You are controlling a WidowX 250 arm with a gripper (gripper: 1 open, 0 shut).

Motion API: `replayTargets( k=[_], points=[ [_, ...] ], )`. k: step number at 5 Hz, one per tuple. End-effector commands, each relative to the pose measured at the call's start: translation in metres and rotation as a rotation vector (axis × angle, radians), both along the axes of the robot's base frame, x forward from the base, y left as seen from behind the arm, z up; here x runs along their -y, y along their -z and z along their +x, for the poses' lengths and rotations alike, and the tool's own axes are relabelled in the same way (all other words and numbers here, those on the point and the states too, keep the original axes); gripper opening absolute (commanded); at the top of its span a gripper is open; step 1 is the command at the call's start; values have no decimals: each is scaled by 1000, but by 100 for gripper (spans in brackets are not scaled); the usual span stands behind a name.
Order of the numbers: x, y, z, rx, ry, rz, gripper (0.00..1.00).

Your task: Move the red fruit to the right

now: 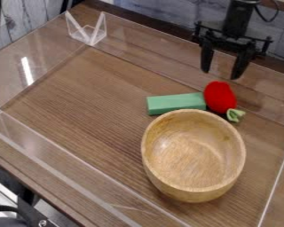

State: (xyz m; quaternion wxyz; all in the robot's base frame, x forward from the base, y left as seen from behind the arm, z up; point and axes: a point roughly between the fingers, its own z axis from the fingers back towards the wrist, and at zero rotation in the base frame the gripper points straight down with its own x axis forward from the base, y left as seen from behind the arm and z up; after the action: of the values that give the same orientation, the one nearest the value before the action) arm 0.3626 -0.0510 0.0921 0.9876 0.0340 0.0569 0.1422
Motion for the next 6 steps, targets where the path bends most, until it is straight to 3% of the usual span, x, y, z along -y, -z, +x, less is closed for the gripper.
replayTargets(
  k=[1,2,3,4,5,6],
  points=[
    [1,-62,7,129,-47,-32,100],
    [-20,-75,-2,156,10,-55,100],
    [-56,-68,-15,177,87,-74,100],
    [-82,-70,-23,216,61,-76,100],
    [-90,-67,-27,238,54,-74,100],
    [-89,-58,-27,220,88,-72,100]
  ],
)
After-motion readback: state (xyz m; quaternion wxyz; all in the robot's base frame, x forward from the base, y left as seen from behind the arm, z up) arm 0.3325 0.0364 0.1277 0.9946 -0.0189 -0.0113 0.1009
